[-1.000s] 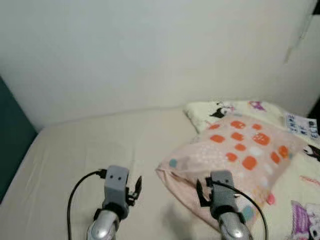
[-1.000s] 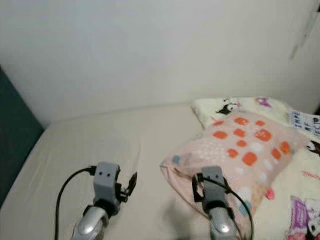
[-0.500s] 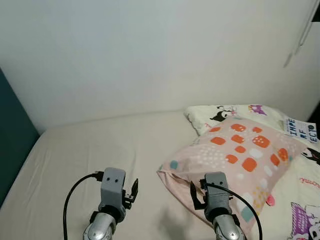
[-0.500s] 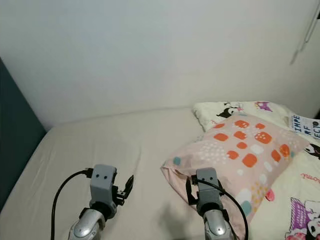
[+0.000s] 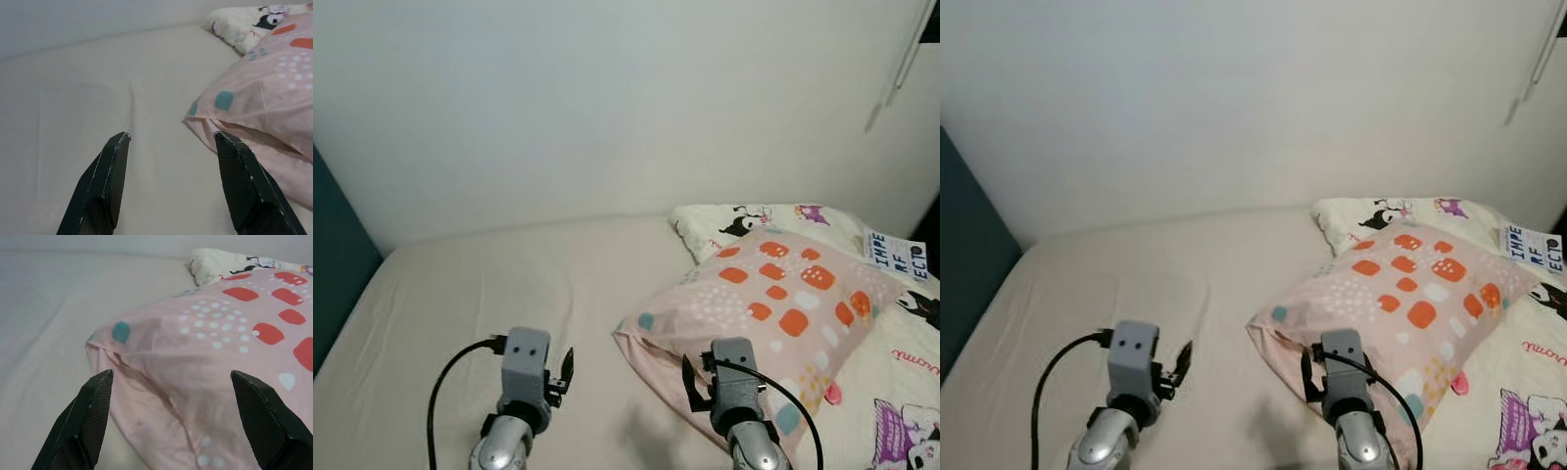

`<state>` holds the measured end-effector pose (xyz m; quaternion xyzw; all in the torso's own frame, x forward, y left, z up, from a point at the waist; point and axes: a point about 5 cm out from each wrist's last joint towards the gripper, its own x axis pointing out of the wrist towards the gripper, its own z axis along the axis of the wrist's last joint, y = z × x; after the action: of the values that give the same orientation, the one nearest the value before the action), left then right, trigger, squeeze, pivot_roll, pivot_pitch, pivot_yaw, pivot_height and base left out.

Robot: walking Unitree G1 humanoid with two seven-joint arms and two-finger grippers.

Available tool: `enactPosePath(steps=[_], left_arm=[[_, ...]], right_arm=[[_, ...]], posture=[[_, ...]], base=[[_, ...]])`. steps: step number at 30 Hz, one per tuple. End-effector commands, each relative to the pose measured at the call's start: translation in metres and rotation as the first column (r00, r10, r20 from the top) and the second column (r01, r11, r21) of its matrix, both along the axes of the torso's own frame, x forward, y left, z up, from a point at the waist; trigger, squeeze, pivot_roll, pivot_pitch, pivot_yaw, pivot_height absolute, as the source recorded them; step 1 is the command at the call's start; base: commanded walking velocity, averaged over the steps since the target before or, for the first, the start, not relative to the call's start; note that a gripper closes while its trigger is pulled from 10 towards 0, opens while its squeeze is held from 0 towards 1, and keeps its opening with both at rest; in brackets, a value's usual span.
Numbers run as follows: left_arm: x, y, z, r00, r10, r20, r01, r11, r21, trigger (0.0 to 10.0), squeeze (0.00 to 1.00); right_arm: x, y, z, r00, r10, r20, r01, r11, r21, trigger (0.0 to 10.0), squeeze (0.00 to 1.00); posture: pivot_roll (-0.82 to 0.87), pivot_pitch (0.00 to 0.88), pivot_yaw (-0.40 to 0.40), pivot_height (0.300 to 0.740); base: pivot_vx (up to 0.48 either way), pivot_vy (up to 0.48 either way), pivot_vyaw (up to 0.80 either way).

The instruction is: Clean up the room

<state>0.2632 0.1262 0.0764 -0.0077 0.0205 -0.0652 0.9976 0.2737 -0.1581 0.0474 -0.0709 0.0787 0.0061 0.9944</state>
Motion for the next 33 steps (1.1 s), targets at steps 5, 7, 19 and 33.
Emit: enactPosePath(steps=[5,7,19,33], left_arm=[[-0.0015,-0.0037,-0.004,1.0,-0.012,-0.024,0.013,1.0,0.009,10.0,0.0],[-0.0014,-0.0036,-0.0042,1.0,-0.011,-0.025,0.012,1.0,0.009,10.0,0.0],[-0.0015,-0.0036,-0.0054,0.999,-0.006,-0.033,0.007,1.0,0.027,10.0,0.0],[-0.0006,-0.0023,-0.012,0.997,0.005,-0.082,-0.001,0.999,0.05,10.0,0.0]], right_arm=[[-0.0038,-0.0035,-0.0063,0.999,-0.011,-0.033,0.011,1.0,-0.002,10.0,0.0],[-0.0037,-0.0036,-0.0062,0.999,-0.011,-0.033,0.011,1.0,-0.004,10.0,0.0],[-0.0042,-0.005,-0.0067,0.999,-0.013,-0.035,0.013,1.0,-0.009,10.0,0.0],[-0.0042,-0.0055,-0.0069,0.999,-0.016,-0.038,0.015,1.0,-0.009,10.0,0.0]], posture=[[-0.06,0.084,0.025,0.74],[-0.06,0.083,0.026,0.74],[-0.06,0.083,0.026,0.74],[-0.05,0.09,0.025,0.74]], base=[[0.0,-0.48,0.0],[0.0,-0.48,0.0],[0.0,-0.461,0.0],[0.0,0.194,0.0]])
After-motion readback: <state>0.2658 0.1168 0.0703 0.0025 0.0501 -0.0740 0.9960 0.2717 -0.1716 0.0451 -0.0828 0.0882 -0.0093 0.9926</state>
